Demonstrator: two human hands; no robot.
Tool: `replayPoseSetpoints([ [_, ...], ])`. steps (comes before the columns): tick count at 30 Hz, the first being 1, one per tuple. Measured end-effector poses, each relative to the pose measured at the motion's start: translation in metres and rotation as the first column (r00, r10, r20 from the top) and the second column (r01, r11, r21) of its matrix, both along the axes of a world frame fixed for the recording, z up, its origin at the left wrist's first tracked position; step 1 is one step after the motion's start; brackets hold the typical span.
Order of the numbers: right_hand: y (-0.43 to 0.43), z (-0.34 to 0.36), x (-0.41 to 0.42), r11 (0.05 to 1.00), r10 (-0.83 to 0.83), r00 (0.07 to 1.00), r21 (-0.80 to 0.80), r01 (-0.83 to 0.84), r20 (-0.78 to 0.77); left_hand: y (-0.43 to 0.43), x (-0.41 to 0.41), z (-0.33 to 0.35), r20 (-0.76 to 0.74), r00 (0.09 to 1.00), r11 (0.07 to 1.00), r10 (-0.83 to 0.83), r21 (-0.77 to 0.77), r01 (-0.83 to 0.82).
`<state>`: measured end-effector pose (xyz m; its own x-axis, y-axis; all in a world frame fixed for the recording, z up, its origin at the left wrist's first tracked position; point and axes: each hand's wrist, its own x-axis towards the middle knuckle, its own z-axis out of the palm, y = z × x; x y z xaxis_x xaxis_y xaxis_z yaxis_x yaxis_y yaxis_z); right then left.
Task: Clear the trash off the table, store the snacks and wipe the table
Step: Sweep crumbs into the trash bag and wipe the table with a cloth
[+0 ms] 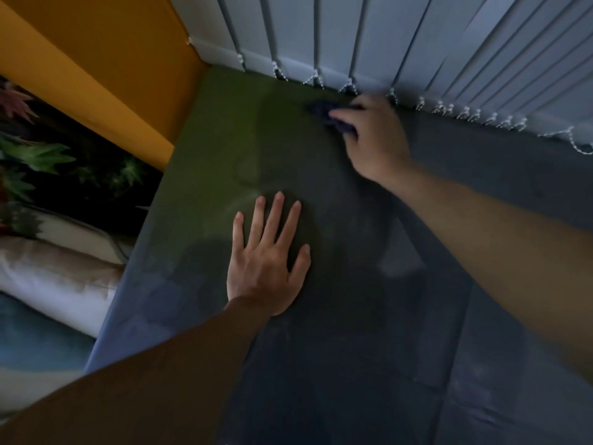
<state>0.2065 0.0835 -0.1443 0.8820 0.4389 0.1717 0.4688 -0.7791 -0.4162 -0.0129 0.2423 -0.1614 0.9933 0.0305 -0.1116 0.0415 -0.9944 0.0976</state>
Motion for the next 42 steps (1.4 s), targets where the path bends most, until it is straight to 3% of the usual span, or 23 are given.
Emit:
replayPoseSetpoints([
  [2,-0.001,-0.004,0.003,0.984,-0.174,0.985,0.028,0.174,0.0,0.0,0.0,0.0,-0.006,1.0,1.0,-0.001,-0.004,0.001],
  [3,0.003,-0.005,-0.003,0.984,-0.175,0.985,0.023,0.175,0.0,0.0,0.001,0.001,-0.011,1.0,1.0,0.001,-0.004,-0.001],
  [7,0.002,-0.001,-0.037,0.983,0.182,0.982,0.043,-0.18,-0.046,0.0,0.001,0.002,-0.037,0.999,1.0,0.008,0.01,-0.007],
  [9,-0.015,-0.001,-0.034,0.972,0.235,0.971,0.018,-0.234,-0.041,0.0,0.001,0.001,-0.035,0.999,1.0,0.006,0.011,-0.005],
  [12,-0.043,-0.005,-0.023,0.997,-0.057,0.998,0.055,0.055,0.022,0.001,0.0,0.0,-0.024,1.0,1.0,0.0,0.008,0.0],
  [15,-0.062,-0.006,-0.03,0.92,-0.389,0.921,0.047,0.389,0.004,0.0,0.0,-0.002,-0.01,1.0,1.0,-0.002,0.011,0.002],
  [17,-0.063,-0.007,-0.047,0.884,-0.465,0.885,0.055,0.465,-0.007,0.0,0.0,-0.003,-0.005,1.0,1.0,0.001,0.007,-0.001],
  [19,-0.061,-0.008,-0.069,0.933,-0.352,0.936,0.073,0.353,-0.018,0.001,0.0,-0.004,-0.015,1.0,1.0,0.003,0.006,-0.003],
  [21,-0.064,-0.008,-0.087,0.992,-0.104,0.994,0.07,0.106,-0.033,0.001,0.0,-0.005,-0.031,1.0,1.0,0.004,0.002,-0.004],
  [23,-0.076,-0.005,-0.091,0.999,0.013,1.0,0.042,-0.012,-0.016,0.0,0.0,-0.005,-0.028,1.0,1.0,0.009,0.01,-0.009],
  [25,-0.092,-0.007,-0.089,0.986,-0.16,0.987,0.053,0.158,0.035,0.0,0.0,-0.005,-0.025,1.0,1.0,0.015,0.011,-0.015],
  [28,-0.092,-0.011,-0.105,0.858,-0.513,0.858,0.051,0.511,0.027,0.0,0.0,-0.005,-0.03,0.999,1.0,0.009,-0.008,-0.01],
  [30,-0.075,-0.01,-0.132,0.896,-0.444,0.895,0.029,0.443,0.035,0.0,0.0,-0.004,-0.034,0.999,1.0,0.007,-0.022,-0.008],
  [32,-0.065,-0.008,-0.165,0.983,-0.175,0.984,0.057,0.173,0.016,0.001,0.0,-0.003,-0.031,0.999,0.999,0.009,-0.042,-0.01],
  [34,-0.069,-0.005,-0.189,0.999,0.001,1.0,0.048,0.0,-0.01,0.002,-0.001,-0.001,-0.031,1.0,0.998,0.001,-0.07,-0.004],
  [36,-0.079,-0.006,-0.199,0.99,-0.128,0.992,0.057,0.127,0.007,0.004,-0.002,0.001,-0.031,1.0,0.993,-0.002,-0.115,-0.002],
  [39,-0.081,-0.009,-0.214,0.844,-0.522,0.853,0.129,0.52,-0.018,0.009,-0.007,0.003,-0.015,1.0,0.979,-0.023,-0.204,0.02],
  [41,-0.067,-0.009,-0.234,0.814,-0.574,0.819,0.099,0.572,-0.011,0.013,-0.011,0.004,0.011,0.999,0.953,-0.042,-0.3,0.044],
  [42,-0.059,-0.009,-0.249,0.856,-0.511,0.859,0.084,0.51,0.0,0.016,-0.014,0.004,0.02,0.998,0.943,-0.057,-0.326,0.06],
])
